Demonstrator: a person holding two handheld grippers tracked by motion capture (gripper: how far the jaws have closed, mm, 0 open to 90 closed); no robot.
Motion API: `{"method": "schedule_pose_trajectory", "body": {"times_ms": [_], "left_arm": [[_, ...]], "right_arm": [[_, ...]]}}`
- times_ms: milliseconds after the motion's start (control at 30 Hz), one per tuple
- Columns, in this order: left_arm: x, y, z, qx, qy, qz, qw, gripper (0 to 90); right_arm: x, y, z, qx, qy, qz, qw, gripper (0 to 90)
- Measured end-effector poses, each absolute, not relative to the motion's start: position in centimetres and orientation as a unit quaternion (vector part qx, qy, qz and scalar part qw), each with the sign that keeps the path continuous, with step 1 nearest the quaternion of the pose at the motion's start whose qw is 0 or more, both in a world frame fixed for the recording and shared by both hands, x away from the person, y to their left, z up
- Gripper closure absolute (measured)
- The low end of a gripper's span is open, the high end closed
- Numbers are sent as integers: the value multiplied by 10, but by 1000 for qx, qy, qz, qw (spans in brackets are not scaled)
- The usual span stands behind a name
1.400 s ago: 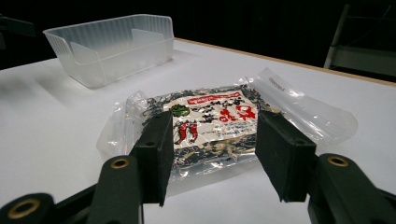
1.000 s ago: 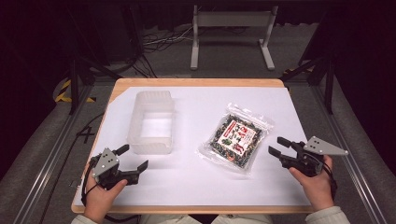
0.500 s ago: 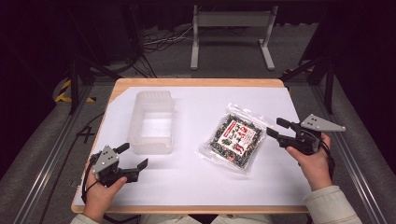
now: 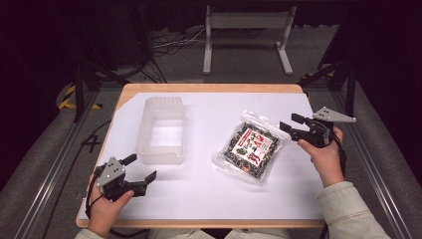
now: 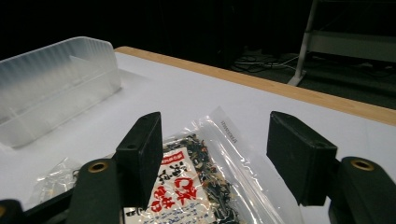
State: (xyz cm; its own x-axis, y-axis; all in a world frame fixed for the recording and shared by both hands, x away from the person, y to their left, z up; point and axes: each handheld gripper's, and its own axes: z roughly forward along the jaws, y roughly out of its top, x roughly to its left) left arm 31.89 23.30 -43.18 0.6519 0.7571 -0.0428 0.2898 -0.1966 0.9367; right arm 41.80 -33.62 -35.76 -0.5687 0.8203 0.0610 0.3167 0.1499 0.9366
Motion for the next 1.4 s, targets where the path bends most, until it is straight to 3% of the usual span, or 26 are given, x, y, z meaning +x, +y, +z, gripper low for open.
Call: {"method": "schedule_pose_trajectory", "body": {"times_ms": [400, 800, 1400], "left_arm": [[319, 235, -433, 742, 356, 226, 521, 94], [316, 228, -432, 757, 337, 241, 505, 93], [315, 221, -432, 770, 318, 243, 498, 93]], "right_arm": [[442, -352, -372, 424, 715, 500, 244, 347], [463, -361, -403, 474, 712, 480, 194, 365], [471, -362, -432, 488, 735, 440, 166, 377]]}}
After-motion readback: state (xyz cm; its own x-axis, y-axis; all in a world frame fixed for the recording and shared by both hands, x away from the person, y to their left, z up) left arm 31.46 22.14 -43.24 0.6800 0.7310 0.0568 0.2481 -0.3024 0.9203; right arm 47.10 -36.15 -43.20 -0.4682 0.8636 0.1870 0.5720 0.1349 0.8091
